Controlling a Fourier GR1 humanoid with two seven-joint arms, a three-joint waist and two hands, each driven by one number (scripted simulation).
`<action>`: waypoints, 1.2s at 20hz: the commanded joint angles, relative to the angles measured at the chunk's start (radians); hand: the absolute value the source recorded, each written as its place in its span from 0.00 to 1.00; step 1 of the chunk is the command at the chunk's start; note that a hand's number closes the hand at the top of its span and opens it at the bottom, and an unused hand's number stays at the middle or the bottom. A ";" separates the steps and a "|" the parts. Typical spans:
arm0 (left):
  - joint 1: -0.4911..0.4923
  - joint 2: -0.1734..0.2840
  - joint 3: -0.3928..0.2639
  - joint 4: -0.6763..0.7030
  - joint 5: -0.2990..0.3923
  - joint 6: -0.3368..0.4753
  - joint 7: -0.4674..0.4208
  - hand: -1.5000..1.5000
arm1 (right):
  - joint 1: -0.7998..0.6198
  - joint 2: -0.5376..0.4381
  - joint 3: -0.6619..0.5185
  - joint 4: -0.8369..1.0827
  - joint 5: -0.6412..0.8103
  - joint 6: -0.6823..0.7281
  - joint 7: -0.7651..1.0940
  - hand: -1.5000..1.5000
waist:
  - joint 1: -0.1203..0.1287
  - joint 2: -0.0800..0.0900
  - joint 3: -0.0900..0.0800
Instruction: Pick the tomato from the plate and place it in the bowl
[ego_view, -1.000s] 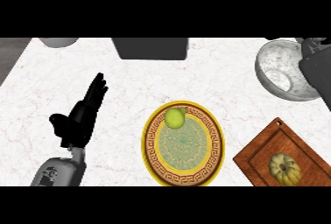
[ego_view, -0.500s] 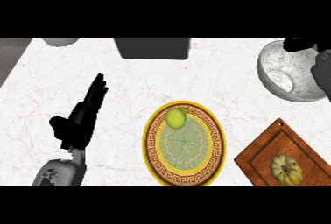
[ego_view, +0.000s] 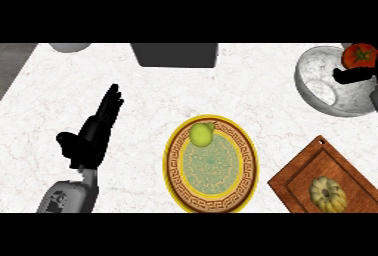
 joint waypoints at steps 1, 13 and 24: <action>-0.037 0.003 -0.002 -0.032 -0.014 0.011 0.061 0.50 | 0.057 0.006 -0.081 0.049 -0.095 0.101 -0.172 0.00 | -0.002 0.000 0.001; 0.021 0.015 0.030 0.013 0.006 -0.035 -0.021 0.50 | 0.030 0.004 -0.274 0.012 -0.246 0.036 -0.452 0.00 | -0.017 -0.009 -0.001; 0.099 -0.029 -0.005 -0.049 -0.035 -0.003 -0.029 0.50 | 0.084 -0.094 -0.425 -0.063 -0.431 0.250 -0.373 0.00 | -0.025 -0.014 -0.002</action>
